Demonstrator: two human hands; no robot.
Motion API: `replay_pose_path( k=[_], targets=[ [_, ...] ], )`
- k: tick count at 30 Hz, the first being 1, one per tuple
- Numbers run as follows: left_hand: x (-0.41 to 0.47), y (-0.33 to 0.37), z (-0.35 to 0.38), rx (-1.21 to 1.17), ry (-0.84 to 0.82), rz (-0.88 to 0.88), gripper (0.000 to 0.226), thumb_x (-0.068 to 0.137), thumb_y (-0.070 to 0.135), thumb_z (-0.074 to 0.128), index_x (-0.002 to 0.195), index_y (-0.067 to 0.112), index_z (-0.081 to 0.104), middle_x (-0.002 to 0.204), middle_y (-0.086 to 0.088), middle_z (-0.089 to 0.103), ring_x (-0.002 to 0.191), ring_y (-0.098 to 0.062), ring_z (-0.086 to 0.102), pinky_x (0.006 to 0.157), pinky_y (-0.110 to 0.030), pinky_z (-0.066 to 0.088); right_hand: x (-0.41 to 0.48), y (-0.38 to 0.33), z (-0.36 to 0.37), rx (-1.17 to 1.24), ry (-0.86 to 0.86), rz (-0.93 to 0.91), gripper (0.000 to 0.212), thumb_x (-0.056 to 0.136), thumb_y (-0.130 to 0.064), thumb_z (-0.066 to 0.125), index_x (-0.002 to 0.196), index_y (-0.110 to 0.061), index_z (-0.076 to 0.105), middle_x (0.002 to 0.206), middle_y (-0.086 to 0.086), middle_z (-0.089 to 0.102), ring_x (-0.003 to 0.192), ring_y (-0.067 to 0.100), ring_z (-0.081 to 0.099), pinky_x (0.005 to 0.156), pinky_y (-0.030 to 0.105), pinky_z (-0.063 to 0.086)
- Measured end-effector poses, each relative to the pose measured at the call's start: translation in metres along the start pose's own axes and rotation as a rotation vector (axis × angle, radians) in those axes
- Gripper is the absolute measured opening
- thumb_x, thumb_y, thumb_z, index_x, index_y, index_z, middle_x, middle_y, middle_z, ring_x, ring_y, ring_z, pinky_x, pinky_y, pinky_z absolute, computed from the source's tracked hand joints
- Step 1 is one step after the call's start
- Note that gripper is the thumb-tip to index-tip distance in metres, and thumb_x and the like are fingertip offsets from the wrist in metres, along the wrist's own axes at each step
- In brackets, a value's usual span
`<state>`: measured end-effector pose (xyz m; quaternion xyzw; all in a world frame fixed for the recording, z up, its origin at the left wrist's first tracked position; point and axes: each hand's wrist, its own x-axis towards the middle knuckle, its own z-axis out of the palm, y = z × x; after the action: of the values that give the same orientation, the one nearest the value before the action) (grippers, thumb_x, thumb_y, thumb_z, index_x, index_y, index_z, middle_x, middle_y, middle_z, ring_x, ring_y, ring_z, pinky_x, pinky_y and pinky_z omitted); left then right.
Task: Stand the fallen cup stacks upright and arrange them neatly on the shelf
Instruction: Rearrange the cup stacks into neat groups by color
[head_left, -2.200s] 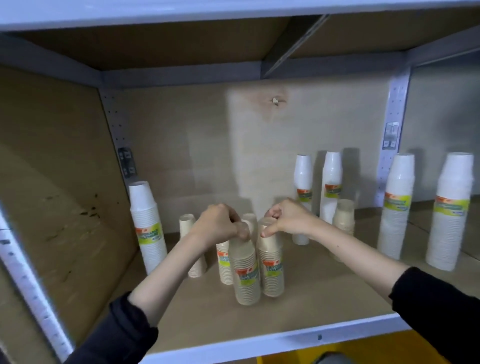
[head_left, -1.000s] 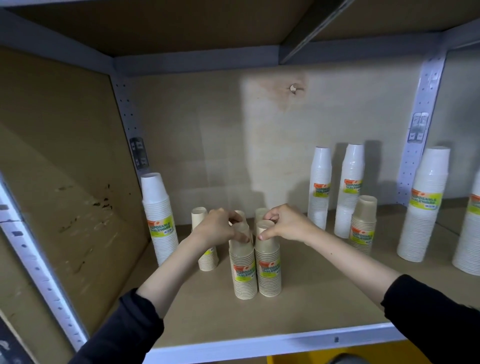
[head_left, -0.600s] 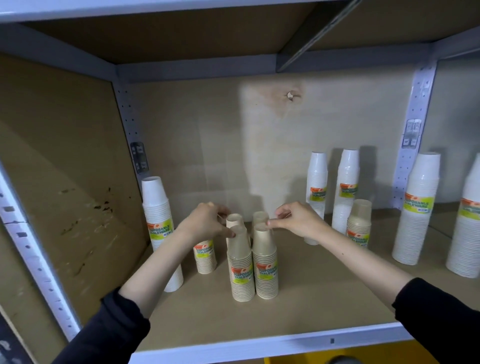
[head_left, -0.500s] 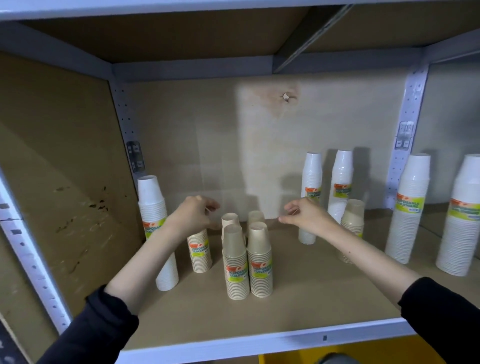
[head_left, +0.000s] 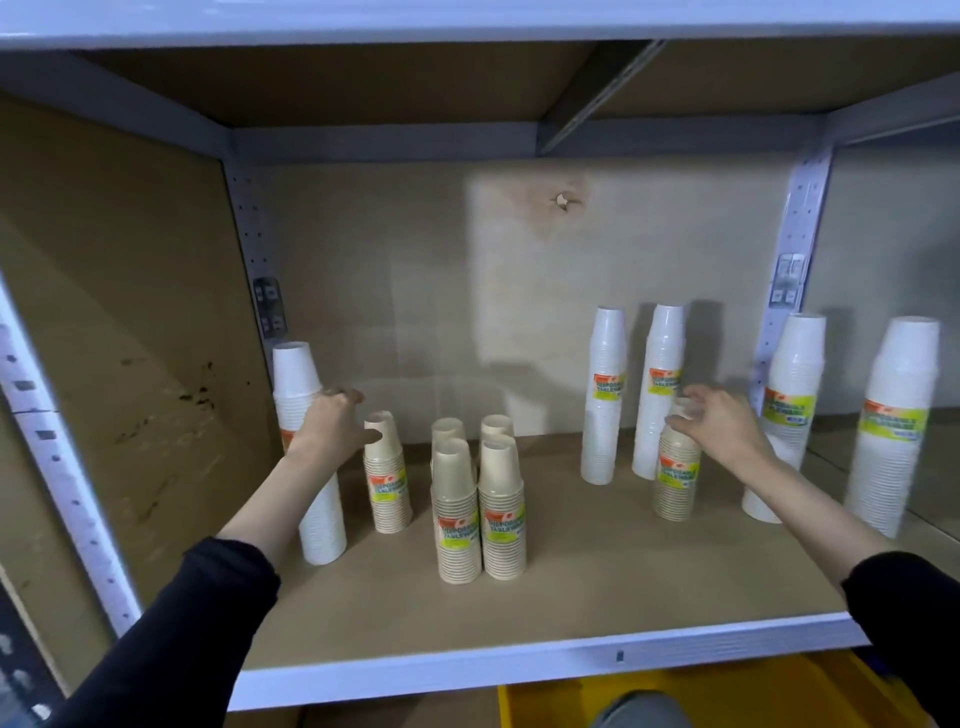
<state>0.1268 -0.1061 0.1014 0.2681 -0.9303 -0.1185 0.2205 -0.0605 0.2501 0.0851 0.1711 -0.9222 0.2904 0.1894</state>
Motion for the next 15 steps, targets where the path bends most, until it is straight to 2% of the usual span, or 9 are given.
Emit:
replay_pose_path(
  k=[9,15],
  targets=[
    [0.005,0.006,0.010,-0.032,-0.048,-0.082,0.057,0.082,0.035,0.067,0.125,0.000,0.052,0.124,-0.019,0.060,0.107,-0.031,0.060,0.084,-0.033,0.052,0.018,0.017,-0.011,0.014,-0.032,0.128,0.058,0.079,-0.021,0.069,0.126,0.006,0.050,0.129,0.024,0.054,0.116,0.036,0.052,0.092,0.037,0.043],
    [0.010,0.007,0.012,-0.032,-0.101,-0.143,0.045,0.082,0.036,0.066,0.104,-0.002,0.060,0.106,-0.019,0.065,0.093,-0.028,0.063,0.072,-0.029,0.049,0.022,0.018,-0.010,0.090,-0.074,0.213,0.063,0.077,-0.021,0.072,0.128,0.006,0.047,0.132,0.022,0.053,0.120,0.035,0.051,0.096,0.038,0.043]
  ],
)
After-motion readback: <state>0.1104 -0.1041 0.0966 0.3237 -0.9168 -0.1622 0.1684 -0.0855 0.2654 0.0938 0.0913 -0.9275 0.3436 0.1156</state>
